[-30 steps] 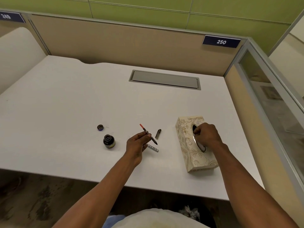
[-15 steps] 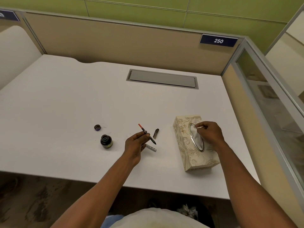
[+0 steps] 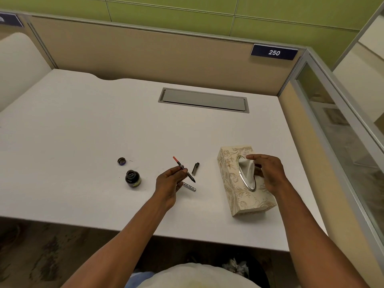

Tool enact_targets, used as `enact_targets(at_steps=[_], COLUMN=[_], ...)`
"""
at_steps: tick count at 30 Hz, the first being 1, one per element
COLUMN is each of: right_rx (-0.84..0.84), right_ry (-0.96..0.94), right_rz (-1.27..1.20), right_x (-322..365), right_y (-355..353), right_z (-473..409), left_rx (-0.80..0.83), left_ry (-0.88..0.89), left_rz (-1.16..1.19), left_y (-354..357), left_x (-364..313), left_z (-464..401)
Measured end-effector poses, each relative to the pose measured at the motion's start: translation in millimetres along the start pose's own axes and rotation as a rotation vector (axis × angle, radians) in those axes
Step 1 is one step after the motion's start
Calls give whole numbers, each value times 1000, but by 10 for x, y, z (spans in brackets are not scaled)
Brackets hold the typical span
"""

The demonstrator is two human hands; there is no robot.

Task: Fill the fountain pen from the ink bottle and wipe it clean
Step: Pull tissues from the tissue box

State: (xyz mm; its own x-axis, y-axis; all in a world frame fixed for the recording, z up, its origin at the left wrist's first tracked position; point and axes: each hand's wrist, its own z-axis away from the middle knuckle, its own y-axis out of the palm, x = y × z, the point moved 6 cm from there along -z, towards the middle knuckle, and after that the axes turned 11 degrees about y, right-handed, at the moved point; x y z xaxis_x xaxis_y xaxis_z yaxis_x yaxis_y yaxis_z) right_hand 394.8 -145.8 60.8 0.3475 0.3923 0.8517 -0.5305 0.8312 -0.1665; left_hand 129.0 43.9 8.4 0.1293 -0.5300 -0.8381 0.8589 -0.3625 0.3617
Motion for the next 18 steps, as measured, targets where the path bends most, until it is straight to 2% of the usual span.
enact_targets(at_steps=[2,3,5,7,10,12,15,18], right_rx=[4,-19,-139,-260,-311,-262,-164,-65], right_ry=[-41,-83,-154,-211,-198,-101,94,159], right_rz=[88,240,559,669,586,463,146,-56], right_x=[8,25,40,58,63,55,20,40], right_y=[5,10,14,11,-25,-46,-64,-50], right_z=[27,47,74,128,179,167,144,192], left_rx=[2,4,5,7,4,1,3,11], left_ry=[-4,-5,-7,-4,4,6,7,5], left_rz=[0,1,3,4,3,1,-2,-4], left_y=[-5,-6,-9,-11,-36,-54,-53,-26], left_x=[7,10,16,13,1,-3,4,14], left_z=[4,10,21,30,31,35,52,63])
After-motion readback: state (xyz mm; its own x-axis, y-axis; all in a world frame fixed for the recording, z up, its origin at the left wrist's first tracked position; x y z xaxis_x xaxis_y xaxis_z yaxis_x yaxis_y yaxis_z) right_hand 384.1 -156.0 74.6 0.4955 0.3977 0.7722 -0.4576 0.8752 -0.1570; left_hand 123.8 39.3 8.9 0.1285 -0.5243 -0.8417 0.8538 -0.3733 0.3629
